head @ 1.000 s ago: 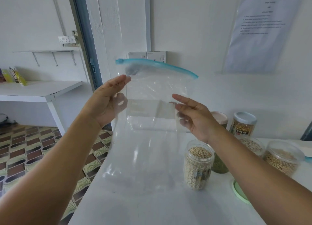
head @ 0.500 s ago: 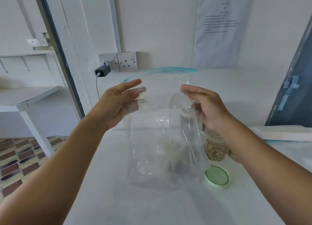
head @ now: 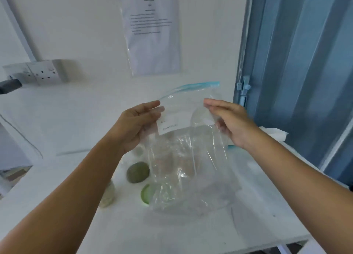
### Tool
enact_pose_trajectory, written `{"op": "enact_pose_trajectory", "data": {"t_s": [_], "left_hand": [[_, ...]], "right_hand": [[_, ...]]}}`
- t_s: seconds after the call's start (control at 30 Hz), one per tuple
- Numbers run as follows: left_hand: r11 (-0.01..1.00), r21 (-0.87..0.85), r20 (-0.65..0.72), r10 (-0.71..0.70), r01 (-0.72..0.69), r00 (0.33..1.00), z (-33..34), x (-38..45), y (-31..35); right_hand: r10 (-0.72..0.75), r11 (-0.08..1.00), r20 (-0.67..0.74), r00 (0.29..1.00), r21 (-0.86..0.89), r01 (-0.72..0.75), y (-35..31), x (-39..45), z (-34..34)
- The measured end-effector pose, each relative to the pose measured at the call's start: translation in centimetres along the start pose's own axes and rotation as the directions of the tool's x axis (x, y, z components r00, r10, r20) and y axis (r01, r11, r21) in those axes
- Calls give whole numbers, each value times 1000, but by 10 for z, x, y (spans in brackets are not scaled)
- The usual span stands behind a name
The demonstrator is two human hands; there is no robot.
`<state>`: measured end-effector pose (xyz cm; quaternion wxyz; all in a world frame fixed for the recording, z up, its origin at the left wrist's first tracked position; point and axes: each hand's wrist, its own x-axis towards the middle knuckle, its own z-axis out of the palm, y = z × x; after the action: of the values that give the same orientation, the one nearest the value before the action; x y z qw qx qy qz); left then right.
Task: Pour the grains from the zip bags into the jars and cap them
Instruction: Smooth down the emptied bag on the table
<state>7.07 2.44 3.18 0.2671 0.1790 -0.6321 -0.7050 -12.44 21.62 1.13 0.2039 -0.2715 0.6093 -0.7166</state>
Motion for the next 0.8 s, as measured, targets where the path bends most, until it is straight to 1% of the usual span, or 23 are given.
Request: {"op": "enact_pose_trajectory", "data": {"t_s": [0.1,0.2,0.33,0.43,0.63,0.8], "left_hand": [[999,-25,15,-36,36,999,43,20,-20],[996,-53,30,-74,75,997,76,43,-38],[990,-67,86,-116,122,990,107,74,-61],[982,-83,127,-160,172,979,126,100,-85],[967,-66,204,-230,248,952,164,137,-128],[941,-54,215,-317,335,924,199,146,-161]], "right_hand": [[21,999,-28,999,-27,-22,2,6,-46],[41,999,-84,996,-31,-44,6,17,-83],[98,993,-160,982,-44,-106,18,33,-116],[142,982,-204,968,-90,-163,27,42,-141],[234,949,-249,940,-151,-276,48,54,-194],[335,933,-218,917,-57,-354,66,62,-238]]}}
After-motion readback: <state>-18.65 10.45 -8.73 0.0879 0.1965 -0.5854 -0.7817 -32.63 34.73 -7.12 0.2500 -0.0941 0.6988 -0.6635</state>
